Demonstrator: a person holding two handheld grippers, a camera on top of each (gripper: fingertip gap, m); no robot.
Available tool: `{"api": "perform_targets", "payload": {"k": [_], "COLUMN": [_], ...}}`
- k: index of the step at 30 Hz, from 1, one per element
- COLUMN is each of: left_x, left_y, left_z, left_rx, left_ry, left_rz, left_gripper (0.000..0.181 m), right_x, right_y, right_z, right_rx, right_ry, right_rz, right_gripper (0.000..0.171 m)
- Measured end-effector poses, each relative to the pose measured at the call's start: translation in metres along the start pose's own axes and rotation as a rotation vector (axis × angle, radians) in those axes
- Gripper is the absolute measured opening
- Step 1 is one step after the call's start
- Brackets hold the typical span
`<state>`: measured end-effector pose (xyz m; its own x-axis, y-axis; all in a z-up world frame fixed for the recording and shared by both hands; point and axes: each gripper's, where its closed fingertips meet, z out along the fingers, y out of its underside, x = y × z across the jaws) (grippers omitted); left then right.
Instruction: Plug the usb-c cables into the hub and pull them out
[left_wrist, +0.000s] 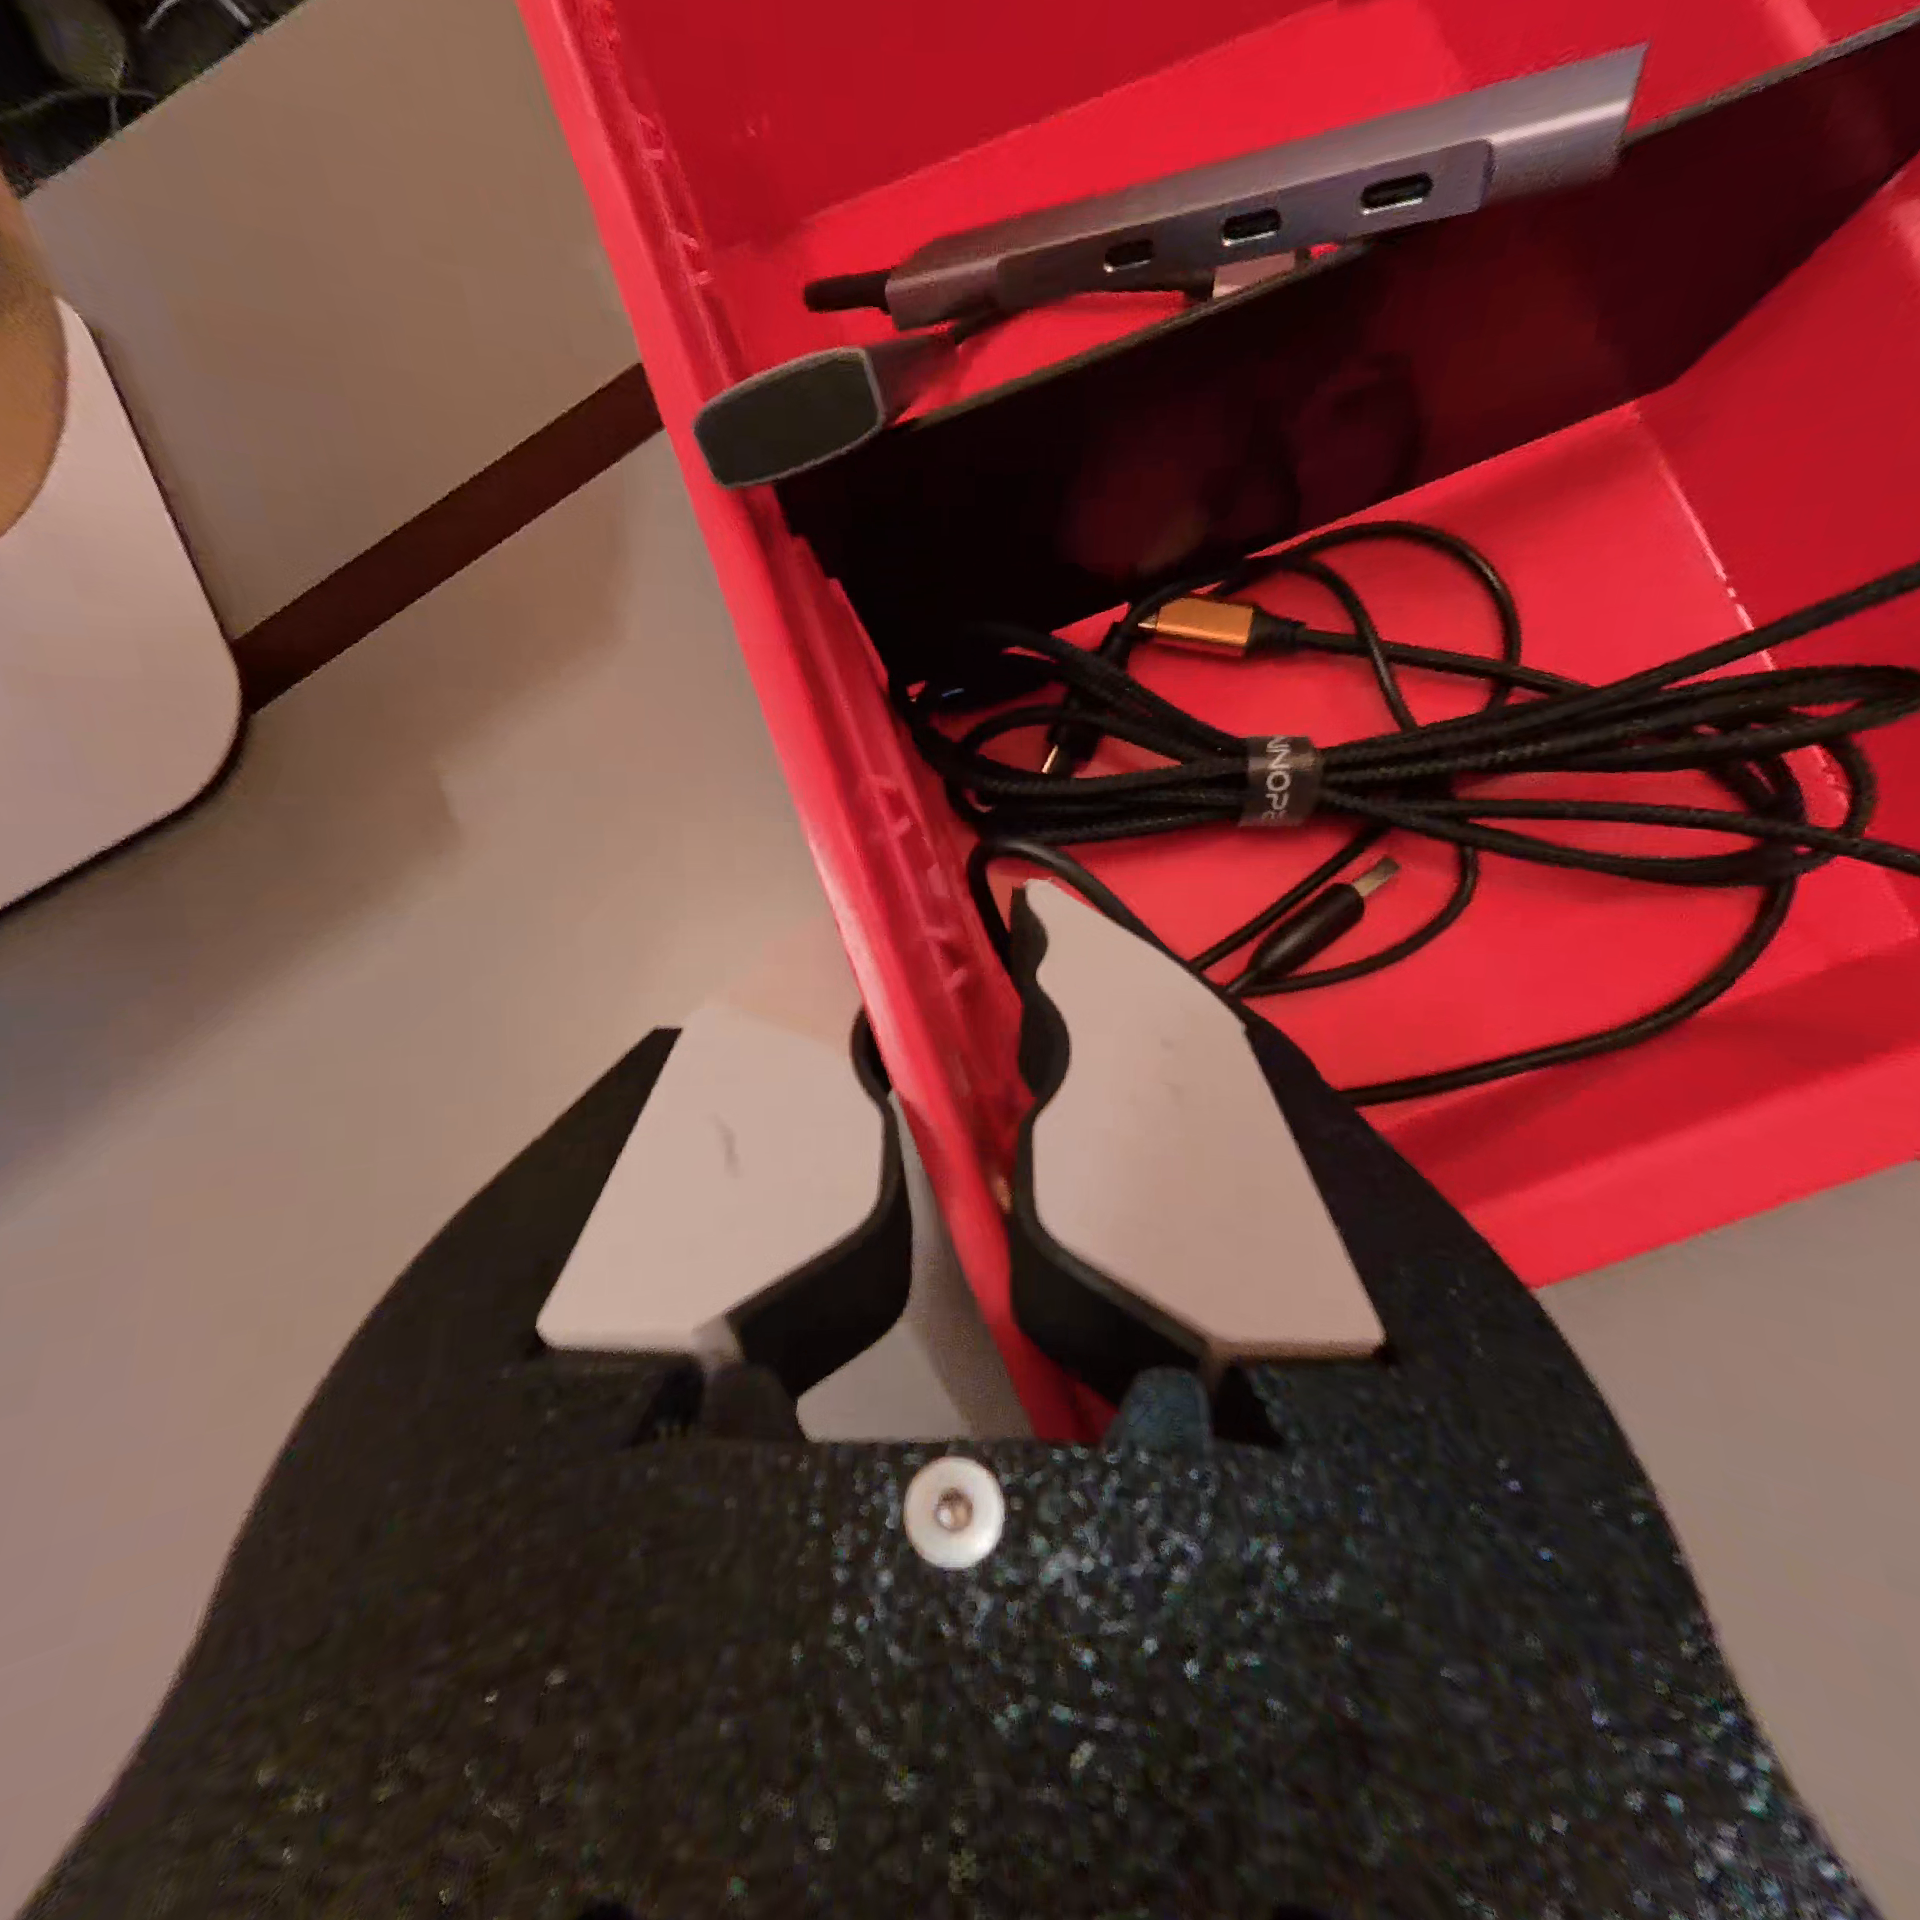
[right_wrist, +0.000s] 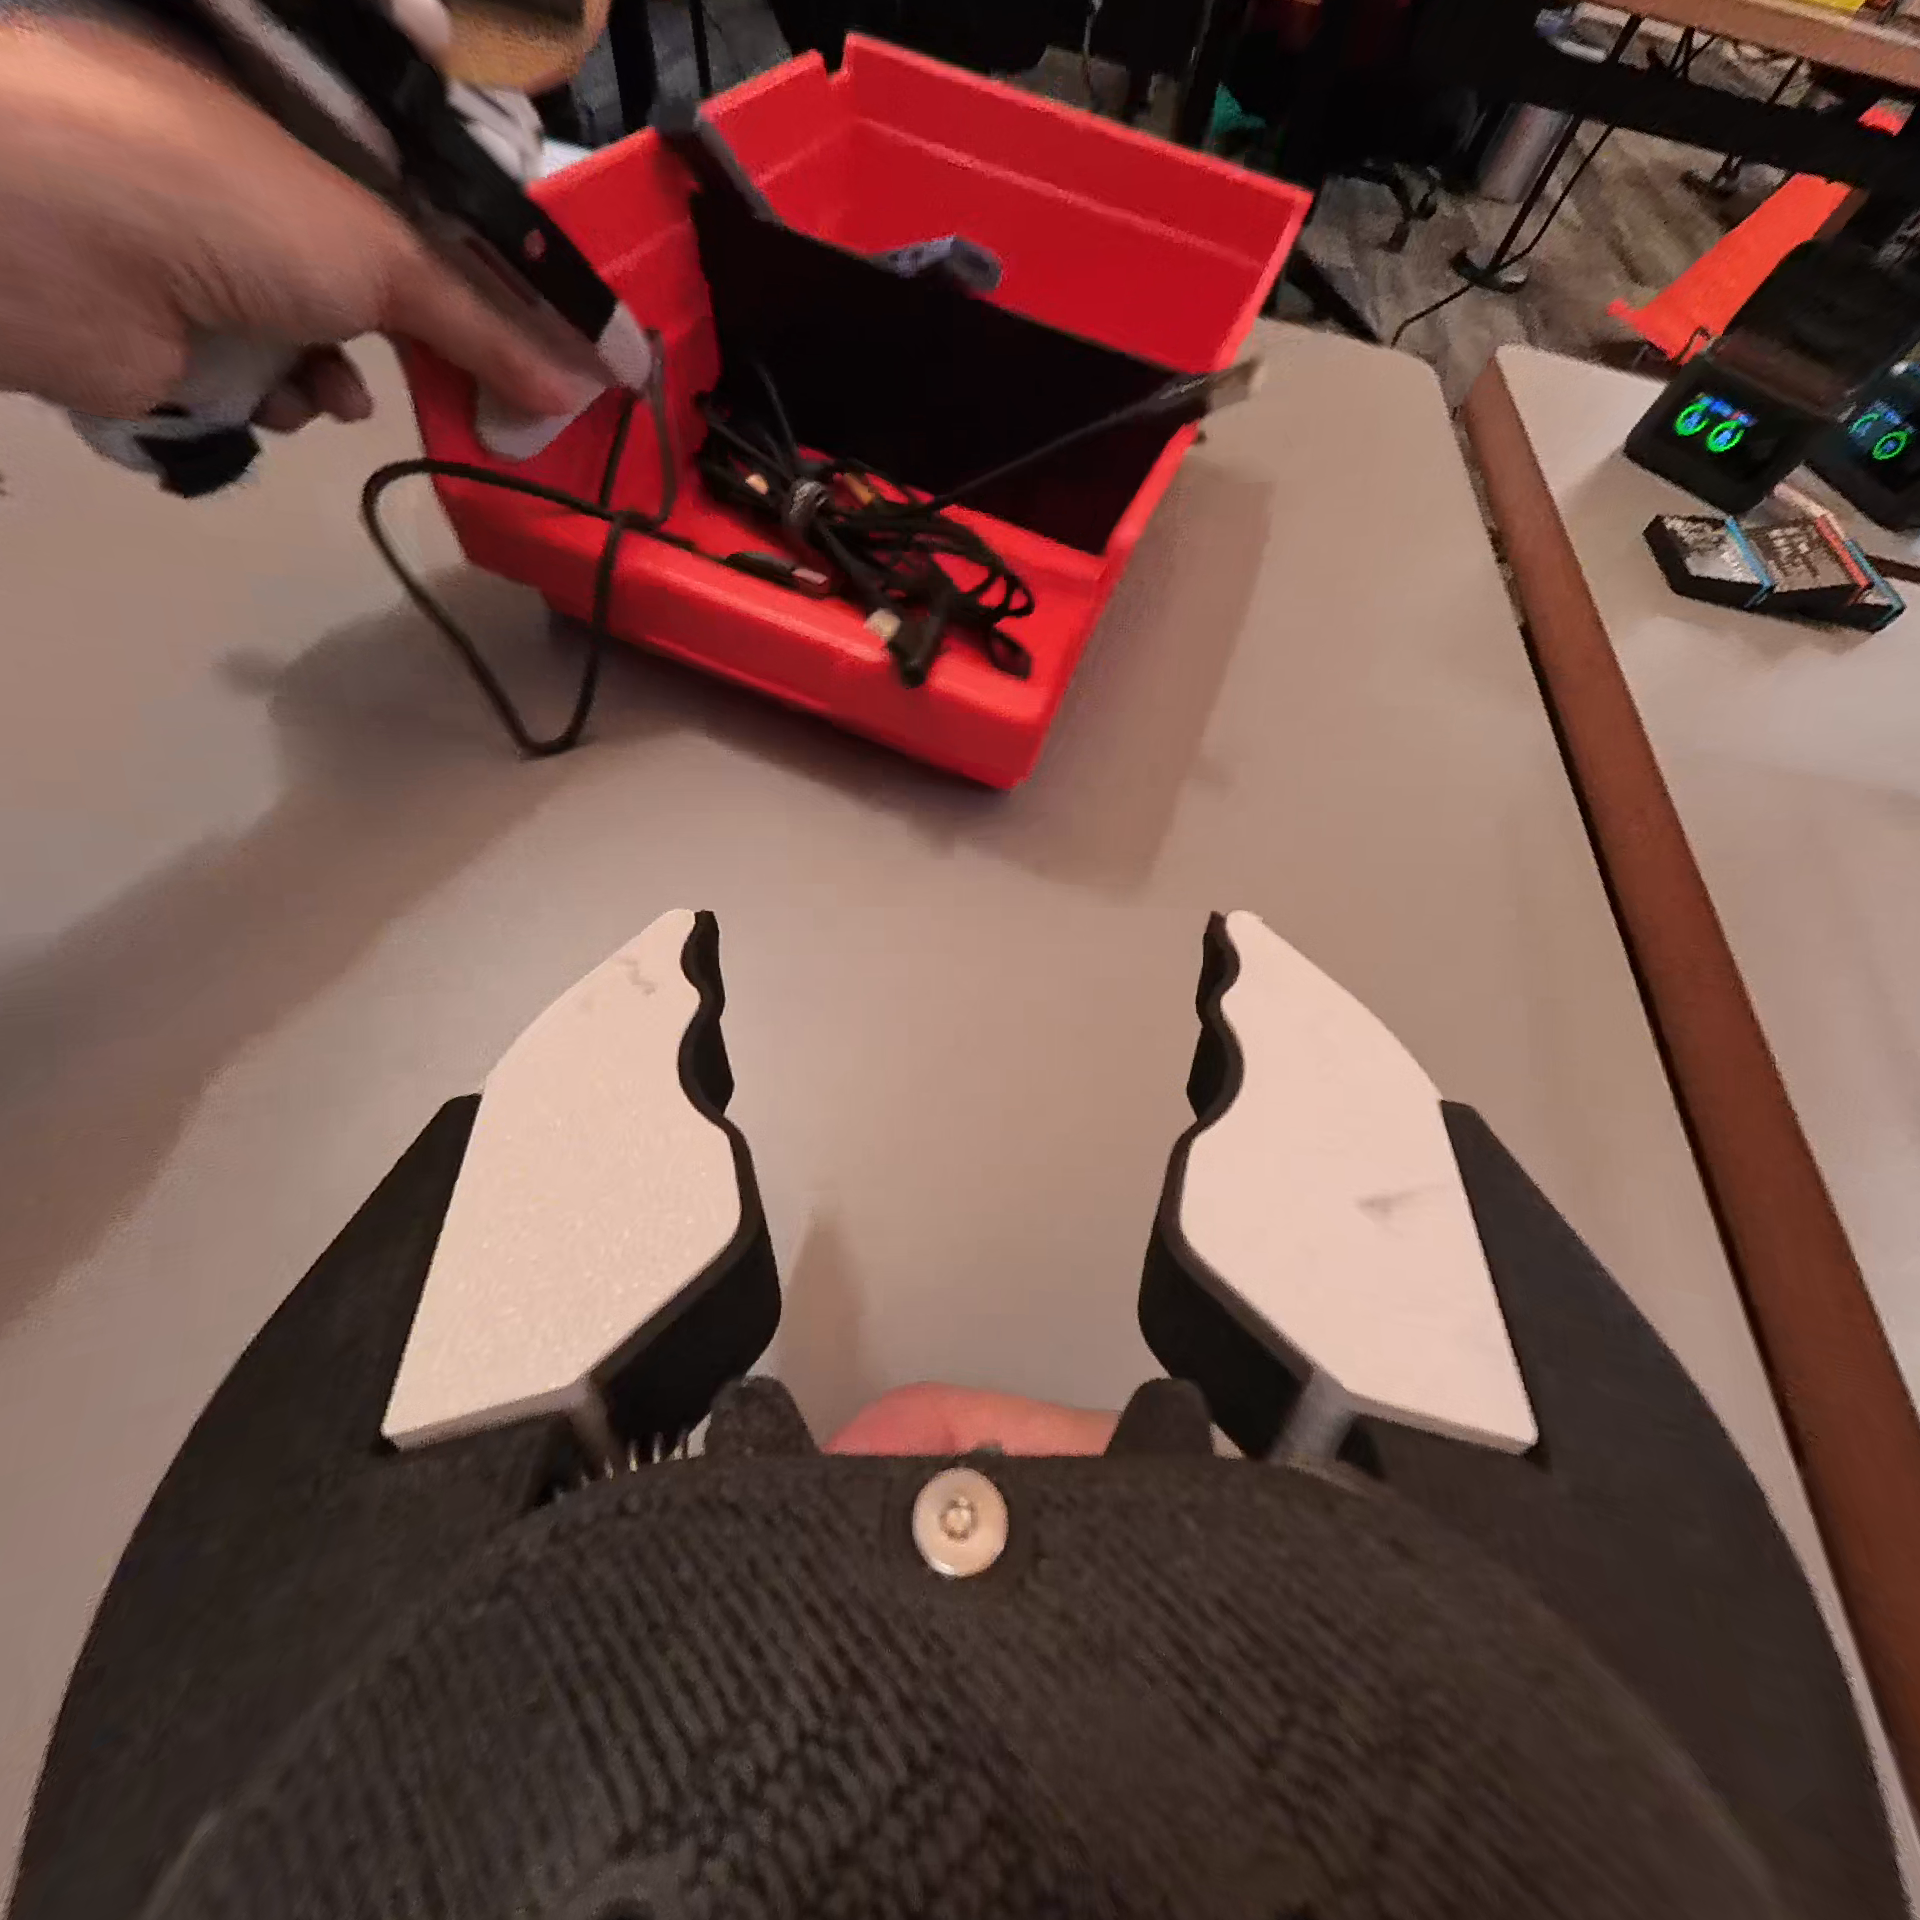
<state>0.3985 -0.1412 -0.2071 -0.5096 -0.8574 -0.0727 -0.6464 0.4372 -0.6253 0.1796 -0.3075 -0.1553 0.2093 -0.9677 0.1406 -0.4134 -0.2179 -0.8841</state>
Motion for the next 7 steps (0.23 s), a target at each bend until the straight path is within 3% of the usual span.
{"api": "perform_targets", "payload": {"k": [3, 7], "left_x": [-0.013, -0.037], "left_y": [0.024, 0.083], "left_z": [-0.018, -0.063], "left_rx": [0.006, 0.009], "left_ry": [0.069, 0.15], "left_rz": [0.052, 0.153], "left_gripper": [0.015, 0.014], "right_x": [0.005, 0.003], "right_y": [-0.013, -0.037], "right_z": [-0.012, -0.028], "right_rx": [0.059, 0.157], "right_ry": [-0.002, -0.023], "right_rz": [0.029, 0.053], "right_gripper": [0.087, 0.084]}}
